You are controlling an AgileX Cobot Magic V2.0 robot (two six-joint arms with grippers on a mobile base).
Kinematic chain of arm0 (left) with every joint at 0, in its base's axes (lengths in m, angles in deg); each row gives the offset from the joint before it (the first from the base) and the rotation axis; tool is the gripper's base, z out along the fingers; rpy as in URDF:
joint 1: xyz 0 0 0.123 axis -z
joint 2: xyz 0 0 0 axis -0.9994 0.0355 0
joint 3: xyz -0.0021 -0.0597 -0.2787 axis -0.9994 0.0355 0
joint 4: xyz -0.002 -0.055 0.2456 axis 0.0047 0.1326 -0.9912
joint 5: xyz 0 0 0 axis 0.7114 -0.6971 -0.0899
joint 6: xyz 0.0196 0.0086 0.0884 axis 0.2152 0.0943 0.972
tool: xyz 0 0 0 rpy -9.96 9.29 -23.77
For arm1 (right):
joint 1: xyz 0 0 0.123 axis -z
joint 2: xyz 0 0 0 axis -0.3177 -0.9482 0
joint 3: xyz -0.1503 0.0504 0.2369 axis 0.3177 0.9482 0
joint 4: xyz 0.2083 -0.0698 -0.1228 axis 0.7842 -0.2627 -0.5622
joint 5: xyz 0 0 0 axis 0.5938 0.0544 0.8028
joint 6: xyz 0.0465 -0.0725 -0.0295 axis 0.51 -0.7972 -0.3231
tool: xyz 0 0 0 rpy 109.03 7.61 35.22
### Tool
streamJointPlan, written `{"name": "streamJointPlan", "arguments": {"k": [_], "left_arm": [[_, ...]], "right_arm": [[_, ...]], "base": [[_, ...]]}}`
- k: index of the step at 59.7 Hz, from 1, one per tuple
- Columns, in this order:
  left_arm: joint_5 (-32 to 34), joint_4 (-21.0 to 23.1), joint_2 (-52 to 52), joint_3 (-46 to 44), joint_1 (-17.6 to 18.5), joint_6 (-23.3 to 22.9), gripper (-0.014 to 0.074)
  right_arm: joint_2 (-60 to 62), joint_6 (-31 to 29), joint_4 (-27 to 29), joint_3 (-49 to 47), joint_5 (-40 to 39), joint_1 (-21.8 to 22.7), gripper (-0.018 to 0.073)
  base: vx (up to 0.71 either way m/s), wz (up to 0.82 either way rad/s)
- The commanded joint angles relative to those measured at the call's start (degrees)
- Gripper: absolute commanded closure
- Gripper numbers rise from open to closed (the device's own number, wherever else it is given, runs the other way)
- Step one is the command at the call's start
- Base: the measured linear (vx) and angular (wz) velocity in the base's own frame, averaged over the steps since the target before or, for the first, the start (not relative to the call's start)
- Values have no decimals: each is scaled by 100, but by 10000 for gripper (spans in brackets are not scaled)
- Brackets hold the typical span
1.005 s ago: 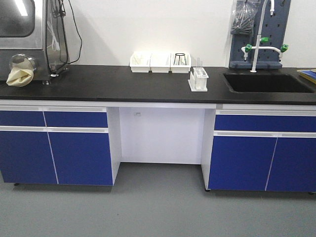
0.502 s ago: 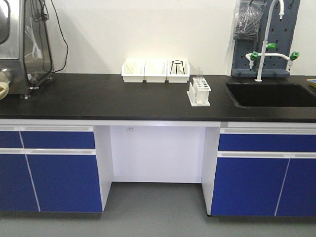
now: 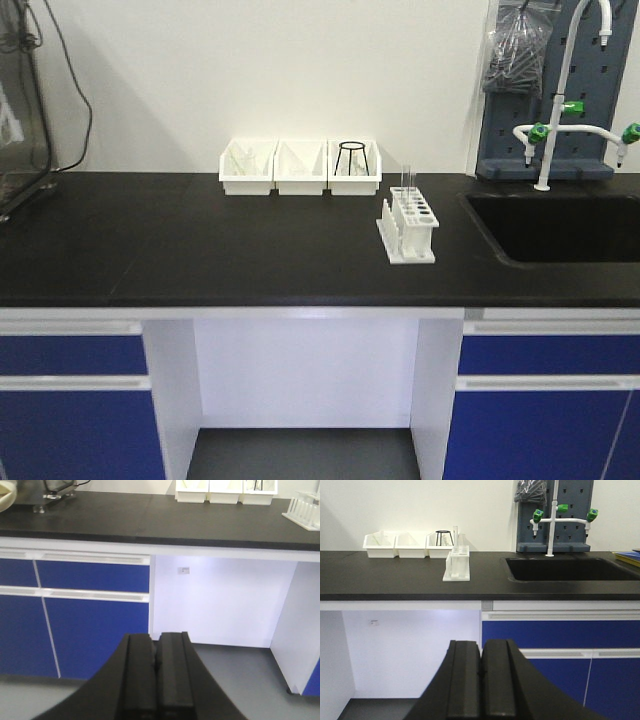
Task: Flip and reinsert test tube from rack
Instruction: 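Drive the base toward the bench with the white test-tube rack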
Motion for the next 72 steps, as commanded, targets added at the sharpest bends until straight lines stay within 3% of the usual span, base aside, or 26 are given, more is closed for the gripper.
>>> {"name": "streamJointPlan", "arguments": {"k": [1, 72], "left_arm": [[453, 26, -65, 12, 48, -3, 603], [453, 26, -65, 12, 48, -3, 603]], "right_arm": [[62, -7, -11, 3, -465, 12, 571], [62, -7, -11, 3, -465, 12, 571]], "base": [[59, -8], [54, -3]]}}
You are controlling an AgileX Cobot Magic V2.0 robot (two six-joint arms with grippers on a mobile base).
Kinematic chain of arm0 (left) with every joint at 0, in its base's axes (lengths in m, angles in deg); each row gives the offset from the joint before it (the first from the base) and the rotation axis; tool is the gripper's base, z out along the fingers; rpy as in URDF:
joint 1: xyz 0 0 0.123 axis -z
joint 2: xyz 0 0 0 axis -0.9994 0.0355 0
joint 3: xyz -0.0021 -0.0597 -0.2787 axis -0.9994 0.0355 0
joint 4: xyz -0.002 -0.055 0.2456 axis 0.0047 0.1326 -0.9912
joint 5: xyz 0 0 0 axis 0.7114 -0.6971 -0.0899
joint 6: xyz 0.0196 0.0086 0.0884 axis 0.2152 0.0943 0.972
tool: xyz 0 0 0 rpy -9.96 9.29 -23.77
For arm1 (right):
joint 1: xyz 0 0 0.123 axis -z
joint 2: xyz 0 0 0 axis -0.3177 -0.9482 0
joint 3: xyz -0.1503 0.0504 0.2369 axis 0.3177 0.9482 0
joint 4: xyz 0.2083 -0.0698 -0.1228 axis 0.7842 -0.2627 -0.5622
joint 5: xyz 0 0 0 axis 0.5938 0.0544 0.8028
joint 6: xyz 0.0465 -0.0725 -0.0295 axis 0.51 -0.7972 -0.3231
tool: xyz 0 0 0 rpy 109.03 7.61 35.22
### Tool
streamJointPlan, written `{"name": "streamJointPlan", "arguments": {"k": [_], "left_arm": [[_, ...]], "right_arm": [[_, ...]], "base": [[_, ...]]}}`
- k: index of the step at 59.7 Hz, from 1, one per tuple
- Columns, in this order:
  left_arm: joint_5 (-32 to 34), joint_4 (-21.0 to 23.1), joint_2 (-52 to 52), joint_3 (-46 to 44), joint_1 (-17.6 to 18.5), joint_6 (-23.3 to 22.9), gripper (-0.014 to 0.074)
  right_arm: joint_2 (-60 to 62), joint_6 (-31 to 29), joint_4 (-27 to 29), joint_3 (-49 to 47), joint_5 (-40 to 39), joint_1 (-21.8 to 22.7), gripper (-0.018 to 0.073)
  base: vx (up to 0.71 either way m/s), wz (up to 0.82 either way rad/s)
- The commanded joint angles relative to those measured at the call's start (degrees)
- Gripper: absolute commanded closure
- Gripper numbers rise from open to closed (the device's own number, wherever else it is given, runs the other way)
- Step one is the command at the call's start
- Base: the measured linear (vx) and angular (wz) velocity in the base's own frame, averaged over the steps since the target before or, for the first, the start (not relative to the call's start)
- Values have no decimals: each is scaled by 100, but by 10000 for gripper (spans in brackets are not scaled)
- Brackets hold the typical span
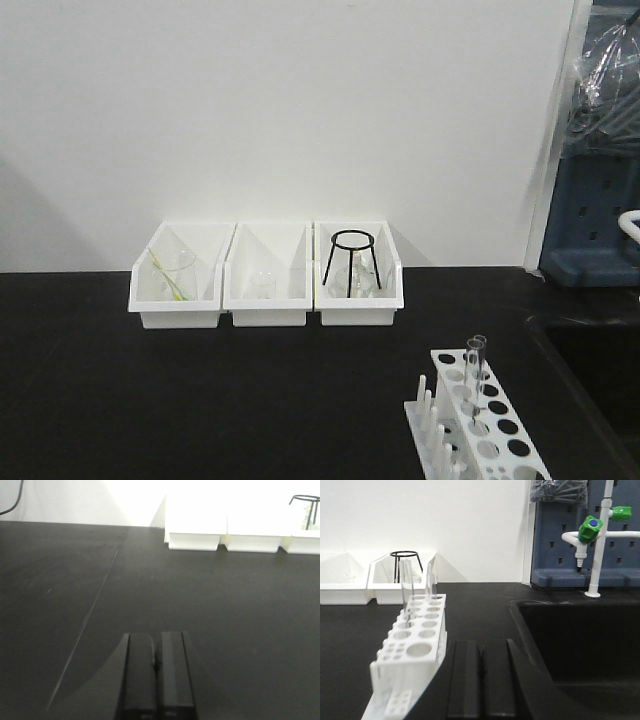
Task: Flip and reinsert test tube from rack
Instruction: 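Drive the base toward the bench with the white test-tube rack, then lower the right gripper over a glass test tube in the white rack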
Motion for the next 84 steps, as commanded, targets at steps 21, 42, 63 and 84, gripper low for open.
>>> {"name": "streamJointPlan", "arguments": {"k": [21, 42, 63, 84], "left_arm": [[453, 26, -65, 12, 48, -3, 603], [453, 26, -65, 12, 48, -3, 603], [453, 26, -65, 12, 48, -3, 603], [453, 26, -65, 12, 48, -3, 603]], "right_arm": [[62, -7, -11, 3, -465, 12, 571], [62, -7, -11, 3, -465, 12, 571], [62, -7, 13, 3, -689, 12, 571], [40, 1, 51, -553, -1560, 12, 571]], "base": [[28, -4], [7, -2], [0, 0], [0, 0]]}}
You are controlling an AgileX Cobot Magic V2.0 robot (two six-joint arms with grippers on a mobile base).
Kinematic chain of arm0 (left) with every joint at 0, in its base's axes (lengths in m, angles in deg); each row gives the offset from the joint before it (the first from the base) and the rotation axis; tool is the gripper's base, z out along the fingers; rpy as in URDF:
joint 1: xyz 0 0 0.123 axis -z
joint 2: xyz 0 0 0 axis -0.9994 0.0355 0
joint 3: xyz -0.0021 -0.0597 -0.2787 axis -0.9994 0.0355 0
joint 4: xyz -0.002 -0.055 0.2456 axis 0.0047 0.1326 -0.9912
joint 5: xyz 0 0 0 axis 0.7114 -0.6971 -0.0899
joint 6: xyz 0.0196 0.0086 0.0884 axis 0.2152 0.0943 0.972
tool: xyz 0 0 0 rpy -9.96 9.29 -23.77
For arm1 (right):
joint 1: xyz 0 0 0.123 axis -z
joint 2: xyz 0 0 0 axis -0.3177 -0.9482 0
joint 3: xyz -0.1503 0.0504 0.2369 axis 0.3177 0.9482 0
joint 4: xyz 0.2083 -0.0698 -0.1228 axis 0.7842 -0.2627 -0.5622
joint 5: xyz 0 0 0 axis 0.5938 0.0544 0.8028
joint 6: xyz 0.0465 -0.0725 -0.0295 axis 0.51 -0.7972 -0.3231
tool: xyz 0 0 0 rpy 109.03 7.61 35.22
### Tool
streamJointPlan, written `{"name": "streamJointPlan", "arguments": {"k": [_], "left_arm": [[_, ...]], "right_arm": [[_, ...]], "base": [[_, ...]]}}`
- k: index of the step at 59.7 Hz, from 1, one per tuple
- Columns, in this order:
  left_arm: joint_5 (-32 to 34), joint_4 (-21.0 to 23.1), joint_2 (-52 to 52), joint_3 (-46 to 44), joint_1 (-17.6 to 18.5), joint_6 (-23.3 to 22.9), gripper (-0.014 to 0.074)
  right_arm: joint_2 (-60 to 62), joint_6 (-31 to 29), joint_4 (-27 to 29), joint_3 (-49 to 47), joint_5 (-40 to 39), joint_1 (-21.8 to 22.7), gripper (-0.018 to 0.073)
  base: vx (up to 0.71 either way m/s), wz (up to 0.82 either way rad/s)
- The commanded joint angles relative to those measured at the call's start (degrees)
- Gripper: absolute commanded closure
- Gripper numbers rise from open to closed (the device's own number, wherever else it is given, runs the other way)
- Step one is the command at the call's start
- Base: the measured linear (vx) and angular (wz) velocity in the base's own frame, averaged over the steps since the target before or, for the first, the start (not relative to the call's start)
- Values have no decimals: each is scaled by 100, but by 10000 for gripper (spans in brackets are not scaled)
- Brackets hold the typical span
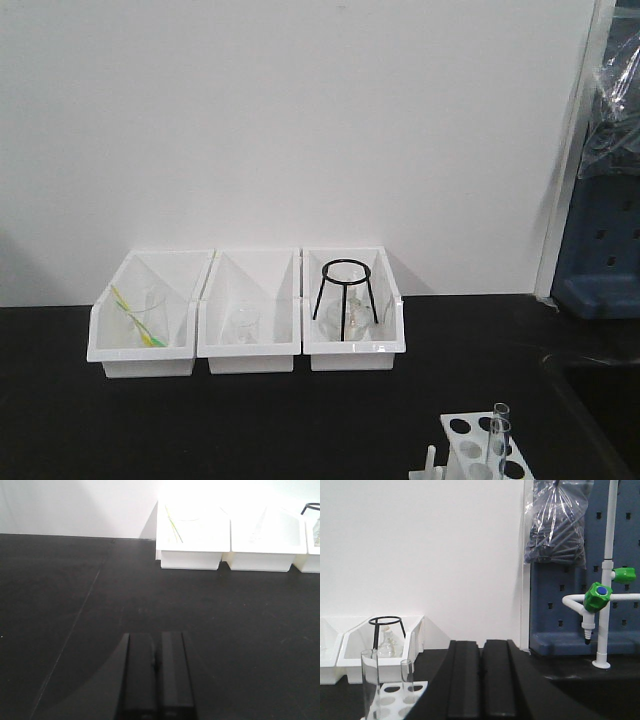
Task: Flip and reinsert test tube from rack
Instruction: 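Lower the right gripper over a glass test tube in the white rack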
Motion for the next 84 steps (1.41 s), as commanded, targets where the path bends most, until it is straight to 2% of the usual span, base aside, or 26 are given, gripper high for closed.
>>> {"name": "streamJointPlan", "arguments": {"k": [1, 8, 23, 31, 44, 52, 58, 64, 71, 74, 84], "left_arm": [[453, 26, -65, 12, 48, -3, 603], [453, 26, -65, 12, 48, -3, 603], [453, 26, -65, 12, 48, -3, 603], [453, 26, -65, 12, 48, -3, 603], [453, 26, -65, 12, 48, -3, 603], [453, 26, -65, 12, 48, -3, 603], [453, 26, -65, 12, 48, -3, 603], [453, 26, -65, 12, 48, -3, 603], [453, 26, -65, 12, 48, -3, 603], [453, 26, -65, 12, 48, -3, 603], [453, 26, -65, 12, 48, -3, 603]], "right_arm": [[15, 1, 35, -657, -362, 12, 571], [-525, -14, 6, -1913, -40, 12, 571], [-2963, -203, -117, -4128, -132, 12, 571], [-3776, -156, -98, -4586, -138, 12, 571], [-4179, -167, -98, -4631, 5, 12, 530], [-4179, -167, -98, -4631, 158, 12, 410], [-4179, -167, -103, -4631, 200, 12, 249], [-4179, -162, -99, -4631, 189, 12, 40], [-4179, -162, -99, -4631, 184, 12, -132], [-4160, -156, -76, -4631, 127, 12, -171], [-4241, -143, 33, -4332, -230, -136, -158]], "base": [[0, 0], [0, 0], [0, 0], [0, 0], [0, 0], [0, 0], [0, 0], [0, 0], [0, 0], [0, 0], [0, 0]]}}
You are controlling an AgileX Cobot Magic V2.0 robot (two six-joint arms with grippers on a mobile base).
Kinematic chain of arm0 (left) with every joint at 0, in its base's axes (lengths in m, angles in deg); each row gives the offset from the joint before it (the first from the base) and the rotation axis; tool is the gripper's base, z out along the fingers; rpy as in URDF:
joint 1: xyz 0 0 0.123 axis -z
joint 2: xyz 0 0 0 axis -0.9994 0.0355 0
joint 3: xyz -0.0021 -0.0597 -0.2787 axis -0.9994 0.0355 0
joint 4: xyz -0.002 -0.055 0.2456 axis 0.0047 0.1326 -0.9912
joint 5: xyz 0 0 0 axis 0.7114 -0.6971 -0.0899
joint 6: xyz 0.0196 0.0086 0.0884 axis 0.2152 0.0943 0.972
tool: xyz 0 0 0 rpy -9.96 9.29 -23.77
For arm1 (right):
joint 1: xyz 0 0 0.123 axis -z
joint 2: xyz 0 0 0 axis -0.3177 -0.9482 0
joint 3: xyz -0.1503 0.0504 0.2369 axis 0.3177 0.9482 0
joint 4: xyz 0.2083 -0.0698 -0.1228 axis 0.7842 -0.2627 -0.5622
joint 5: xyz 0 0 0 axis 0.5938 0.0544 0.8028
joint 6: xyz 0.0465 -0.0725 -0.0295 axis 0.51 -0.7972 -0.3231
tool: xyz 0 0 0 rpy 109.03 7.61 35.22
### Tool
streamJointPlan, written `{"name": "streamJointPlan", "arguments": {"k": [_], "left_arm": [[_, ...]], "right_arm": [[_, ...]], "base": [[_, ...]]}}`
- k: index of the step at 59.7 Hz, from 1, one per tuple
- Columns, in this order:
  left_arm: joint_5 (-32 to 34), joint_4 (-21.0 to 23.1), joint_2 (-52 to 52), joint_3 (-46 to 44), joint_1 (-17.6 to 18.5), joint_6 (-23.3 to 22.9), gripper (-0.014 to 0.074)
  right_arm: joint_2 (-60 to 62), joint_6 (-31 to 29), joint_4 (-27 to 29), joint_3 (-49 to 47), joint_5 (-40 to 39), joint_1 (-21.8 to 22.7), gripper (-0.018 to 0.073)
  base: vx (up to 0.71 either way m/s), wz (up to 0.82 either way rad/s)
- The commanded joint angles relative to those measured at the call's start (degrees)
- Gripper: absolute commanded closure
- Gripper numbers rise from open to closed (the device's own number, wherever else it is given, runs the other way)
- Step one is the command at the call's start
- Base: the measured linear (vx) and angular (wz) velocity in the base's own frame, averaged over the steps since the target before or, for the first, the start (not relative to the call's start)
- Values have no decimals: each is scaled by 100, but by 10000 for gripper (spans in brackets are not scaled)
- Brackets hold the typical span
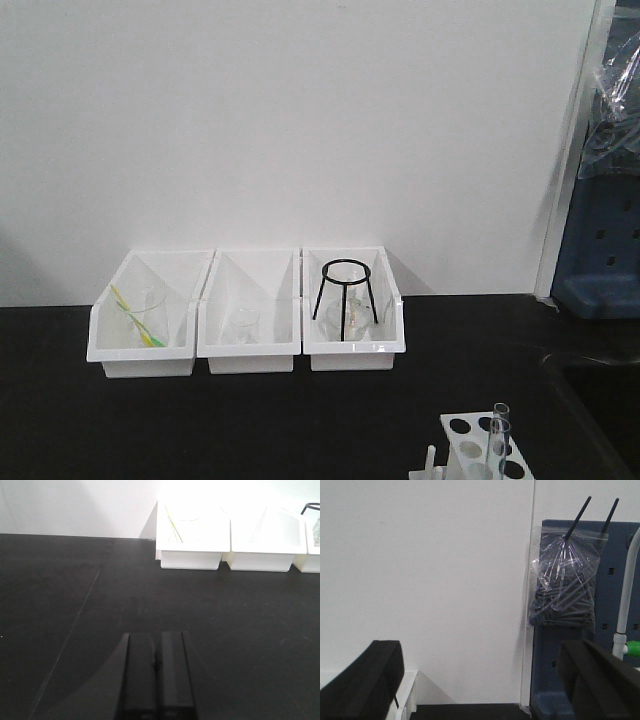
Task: Flip and reinsert test tube from rack
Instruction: 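Lower the right gripper over a glass test tube in the white rack, then grasp the glass test tube with the right gripper and lift it out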
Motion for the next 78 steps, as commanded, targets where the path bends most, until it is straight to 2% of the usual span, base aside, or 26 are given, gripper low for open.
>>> {"name": "streamJointPlan", "arguments": {"k": [1, 7, 17, 26, 38, 47, 56, 78], "left_arm": [[453, 26, -65, 12, 48, -3, 603], [453, 26, -65, 12, 48, -3, 603], [453, 26, -65, 12, 48, -3, 603], [453, 26, -65, 12, 48, -3, 603], [453, 26, -65, 12, 48, -3, 603], [453, 26, -65, 12, 48, -3, 603], [453, 26, -65, 12, 48, -3, 603], [453, 26, -65, 12, 48, -3, 603]], "right_arm": [[-84, -3, 5, 118, -762, -148, -155], [-184, -3, -57, 1018, -1472, -665, -123], [-344, 2, -58, 2808, -3265, -1419, -57], [-951, 86, -54, 3561, -4396, -1772, -10], [-2204, 189, -269, 3420, -5421, -1788, -7], [-3126, 487, -680, 3199, -6425, -1788, -7], [-3928, 731, -792, 2906, -7101, -1788, -7], [-5141, 751, -677, 2412, -7576, -1773, -7]], "base": [[0, 0], [0, 0], [0, 0], [0, 0], [0, 0], [0, 0], [0, 0], [0, 0]]}}
